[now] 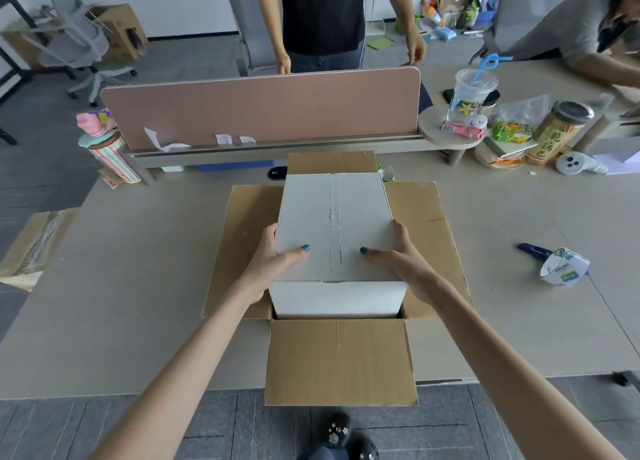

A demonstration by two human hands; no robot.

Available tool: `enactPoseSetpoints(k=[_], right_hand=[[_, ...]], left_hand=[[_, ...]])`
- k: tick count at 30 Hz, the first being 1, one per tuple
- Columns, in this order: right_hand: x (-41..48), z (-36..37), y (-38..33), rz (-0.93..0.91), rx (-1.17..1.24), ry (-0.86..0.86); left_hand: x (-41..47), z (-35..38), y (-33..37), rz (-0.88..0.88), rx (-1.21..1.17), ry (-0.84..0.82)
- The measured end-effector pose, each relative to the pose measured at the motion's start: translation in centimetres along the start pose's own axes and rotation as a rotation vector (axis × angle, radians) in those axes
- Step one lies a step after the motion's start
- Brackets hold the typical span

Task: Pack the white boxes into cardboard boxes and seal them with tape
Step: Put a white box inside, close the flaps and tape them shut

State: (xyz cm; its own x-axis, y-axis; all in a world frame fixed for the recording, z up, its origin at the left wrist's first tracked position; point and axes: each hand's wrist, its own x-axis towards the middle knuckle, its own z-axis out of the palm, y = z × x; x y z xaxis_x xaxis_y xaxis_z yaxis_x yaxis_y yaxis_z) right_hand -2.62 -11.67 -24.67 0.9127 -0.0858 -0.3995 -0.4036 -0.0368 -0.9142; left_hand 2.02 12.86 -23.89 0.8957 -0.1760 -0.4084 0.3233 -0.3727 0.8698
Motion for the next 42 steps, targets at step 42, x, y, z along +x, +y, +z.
enactPoseSetpoints(k=[42], right_hand=[[-7.9,-3.8,12.1,-0.784,-1.236,0.002]], left_hand=[[-8.1,-0.3,-14.0,0.788,1.34,0.011]])
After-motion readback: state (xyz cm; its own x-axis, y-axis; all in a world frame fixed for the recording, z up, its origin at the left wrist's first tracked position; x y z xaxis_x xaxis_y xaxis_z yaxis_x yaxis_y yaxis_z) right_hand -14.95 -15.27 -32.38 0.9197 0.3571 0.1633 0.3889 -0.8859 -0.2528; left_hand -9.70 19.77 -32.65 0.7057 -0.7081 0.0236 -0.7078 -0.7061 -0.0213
